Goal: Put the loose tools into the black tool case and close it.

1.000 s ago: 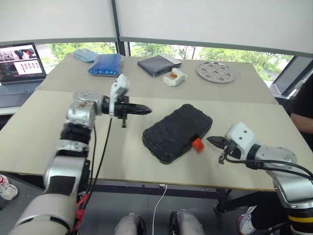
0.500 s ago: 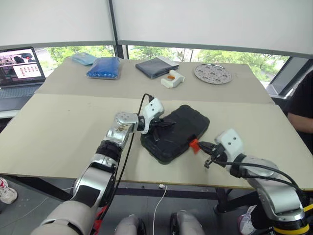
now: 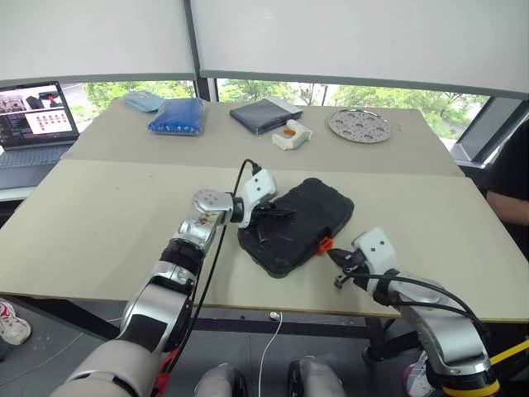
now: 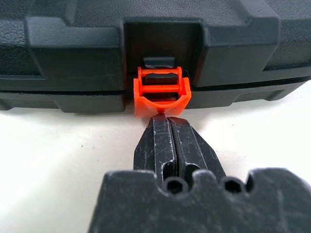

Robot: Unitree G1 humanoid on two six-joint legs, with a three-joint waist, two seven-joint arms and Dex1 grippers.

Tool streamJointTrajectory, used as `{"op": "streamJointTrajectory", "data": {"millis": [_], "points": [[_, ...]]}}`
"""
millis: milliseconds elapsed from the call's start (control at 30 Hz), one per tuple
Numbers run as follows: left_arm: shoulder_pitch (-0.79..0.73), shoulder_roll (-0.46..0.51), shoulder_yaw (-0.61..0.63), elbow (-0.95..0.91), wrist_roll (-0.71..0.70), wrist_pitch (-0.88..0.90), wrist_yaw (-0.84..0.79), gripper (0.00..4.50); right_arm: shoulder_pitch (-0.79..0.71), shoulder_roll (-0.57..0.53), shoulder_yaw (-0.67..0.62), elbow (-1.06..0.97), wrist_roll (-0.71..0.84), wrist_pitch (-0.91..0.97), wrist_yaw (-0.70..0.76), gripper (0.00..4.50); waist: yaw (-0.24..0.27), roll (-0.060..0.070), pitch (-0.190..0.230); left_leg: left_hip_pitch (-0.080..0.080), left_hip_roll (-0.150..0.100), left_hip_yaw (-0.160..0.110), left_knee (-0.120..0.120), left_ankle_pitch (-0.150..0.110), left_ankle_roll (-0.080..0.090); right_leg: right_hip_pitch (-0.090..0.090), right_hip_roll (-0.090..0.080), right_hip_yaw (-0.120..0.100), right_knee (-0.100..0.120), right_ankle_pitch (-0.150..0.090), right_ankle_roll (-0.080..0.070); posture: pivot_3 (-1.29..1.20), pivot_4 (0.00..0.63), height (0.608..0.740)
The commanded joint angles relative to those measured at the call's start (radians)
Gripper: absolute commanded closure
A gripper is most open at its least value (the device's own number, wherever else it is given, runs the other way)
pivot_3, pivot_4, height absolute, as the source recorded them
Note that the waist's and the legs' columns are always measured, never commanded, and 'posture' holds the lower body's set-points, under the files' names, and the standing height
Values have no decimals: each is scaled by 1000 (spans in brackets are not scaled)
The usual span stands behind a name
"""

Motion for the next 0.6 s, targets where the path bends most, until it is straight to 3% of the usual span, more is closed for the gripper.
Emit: {"op": "streamJointTrajectory", "data": {"millis": [33,400,600], "points": [[47,7,-81,25,73,-60,-22,4464,-24,12,-10,-18,-1,-30,-12,4500,0,0,0,0,0,0,0,0,0,0,0,0,0,0,0,0,150,718],[29,14,-152,113,173,-203,17,4464,-117,37,-95,-147,134,78,5,4500,-5,10,-13,3,0,0,-2,-3,4,2,0,1,0,0,0,0,150,718],[14,8,-142,144,173,-218,35,4464,-93,-8,-87,-145,107,83,-7,4500,0,2,-22,5,0,-1,-7,-4,7,3,-1,0,-3,0,-1,0,150,718]]}}
